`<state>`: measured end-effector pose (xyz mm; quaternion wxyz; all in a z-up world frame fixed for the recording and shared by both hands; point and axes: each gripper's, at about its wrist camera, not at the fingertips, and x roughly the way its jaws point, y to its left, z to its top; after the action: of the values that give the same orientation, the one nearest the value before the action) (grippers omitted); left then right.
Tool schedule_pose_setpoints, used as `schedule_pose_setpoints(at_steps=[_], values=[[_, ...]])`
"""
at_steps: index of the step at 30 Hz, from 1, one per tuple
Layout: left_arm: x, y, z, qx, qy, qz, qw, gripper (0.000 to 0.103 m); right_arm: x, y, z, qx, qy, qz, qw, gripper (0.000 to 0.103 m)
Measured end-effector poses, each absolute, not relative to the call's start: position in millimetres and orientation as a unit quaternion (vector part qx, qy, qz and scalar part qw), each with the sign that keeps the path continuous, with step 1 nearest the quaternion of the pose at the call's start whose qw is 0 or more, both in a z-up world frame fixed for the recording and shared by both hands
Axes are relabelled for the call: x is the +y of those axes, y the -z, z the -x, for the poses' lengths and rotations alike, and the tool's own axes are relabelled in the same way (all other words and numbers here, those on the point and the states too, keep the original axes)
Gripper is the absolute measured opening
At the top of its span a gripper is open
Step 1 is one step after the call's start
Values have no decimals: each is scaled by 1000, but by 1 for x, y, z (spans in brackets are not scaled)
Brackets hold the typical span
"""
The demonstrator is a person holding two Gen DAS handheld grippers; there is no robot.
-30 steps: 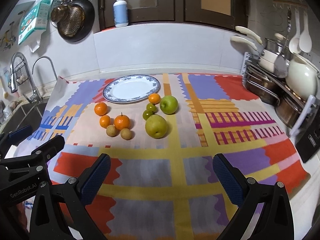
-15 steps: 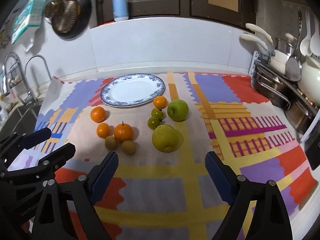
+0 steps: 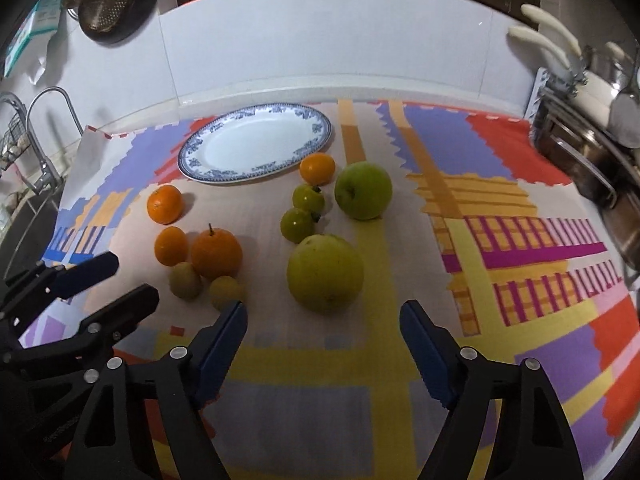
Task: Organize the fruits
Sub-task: 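Move the left tool to a small brown fruit while the right tool approaches the yellow-green pear, then close the left tool on the brown fruit while the right tool grips the yellow-green pear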
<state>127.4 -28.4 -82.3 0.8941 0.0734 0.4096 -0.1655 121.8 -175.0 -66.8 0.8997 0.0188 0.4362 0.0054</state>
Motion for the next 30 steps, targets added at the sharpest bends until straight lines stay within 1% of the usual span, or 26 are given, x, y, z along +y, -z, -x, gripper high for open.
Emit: schedule_pose_setpoints(at_steps=[5,9,18,24,28,30], values=[[-32,91,-136,420,162,-66,891,36,-179,78,-135,453,-19,-16,891,75],[-34,97,-144,427,159,-65,888,32,-182,82,-142,455,-26,-16,890,75],[-35,99,-154,434,176,-52,882,30,-182,84,-153,451,-25,-16,892,72],[-33,99,-156,438,181,-47,879,30,-177,87,-158,454,-32,-11,891,64],[-30,99,-155,441,179,-43,878,30,-175,88,-159,457,-37,-10,889,56],[-29,99,-155,440,176,-43,879,30,-174,89,-158,455,-35,-5,890,54]])
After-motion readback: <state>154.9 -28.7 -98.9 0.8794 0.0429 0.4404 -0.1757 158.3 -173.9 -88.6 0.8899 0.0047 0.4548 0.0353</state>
